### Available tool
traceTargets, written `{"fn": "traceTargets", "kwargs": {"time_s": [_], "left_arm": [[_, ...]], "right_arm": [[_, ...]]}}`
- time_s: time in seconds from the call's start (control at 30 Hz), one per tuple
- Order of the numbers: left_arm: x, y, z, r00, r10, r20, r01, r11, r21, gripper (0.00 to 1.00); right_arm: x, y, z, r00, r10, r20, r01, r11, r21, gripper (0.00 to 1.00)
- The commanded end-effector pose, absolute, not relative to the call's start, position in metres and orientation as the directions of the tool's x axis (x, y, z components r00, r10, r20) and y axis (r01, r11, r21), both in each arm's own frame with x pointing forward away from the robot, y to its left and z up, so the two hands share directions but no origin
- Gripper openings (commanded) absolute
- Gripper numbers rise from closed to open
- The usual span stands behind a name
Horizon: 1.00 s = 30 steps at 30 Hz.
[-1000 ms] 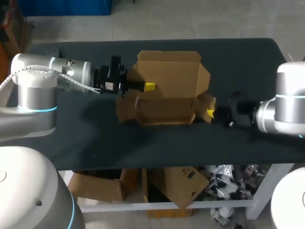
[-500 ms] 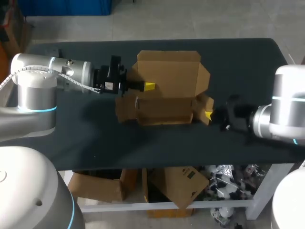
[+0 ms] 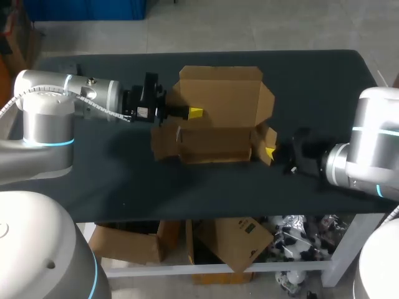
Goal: Assemble the packaging by folding the flat box into shape, placing the metal phone stand inside, and closing the box properly
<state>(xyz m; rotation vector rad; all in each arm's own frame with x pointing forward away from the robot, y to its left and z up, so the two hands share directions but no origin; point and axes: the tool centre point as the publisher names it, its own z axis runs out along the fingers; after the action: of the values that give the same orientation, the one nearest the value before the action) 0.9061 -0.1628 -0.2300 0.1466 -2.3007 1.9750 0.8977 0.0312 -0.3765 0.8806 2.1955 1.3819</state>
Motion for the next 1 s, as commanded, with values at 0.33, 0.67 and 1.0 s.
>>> {"fn": "traceTargets", "kwargs": {"time_s": [0.33,0.67,1.0], "left_arm": [[0.906,-0.164,-0.233,-0.990,-0.003,0.143,-0.142,0.151,-0.978,0.00],[0.906,-0.164,-0.233,-0.990,-0.003,0.143,-0.142,0.151,-0.978,0.00],[0.906,-0.164,-0.233,-0.990,-0.003,0.143,-0.142,0.151,-0.978,0.00]], "right_arm": [[0.888,0.048,-0.379,-0.689,0.725,-0.015,0.300,0.303,0.904,0.31],[0.882,0.063,-0.378,-0.690,0.724,-0.016,0.300,0.306,0.904,0.34],[0.880,0.073,-0.379,-0.696,0.718,-0.009,0.303,0.305,0.903,0.36]]}}
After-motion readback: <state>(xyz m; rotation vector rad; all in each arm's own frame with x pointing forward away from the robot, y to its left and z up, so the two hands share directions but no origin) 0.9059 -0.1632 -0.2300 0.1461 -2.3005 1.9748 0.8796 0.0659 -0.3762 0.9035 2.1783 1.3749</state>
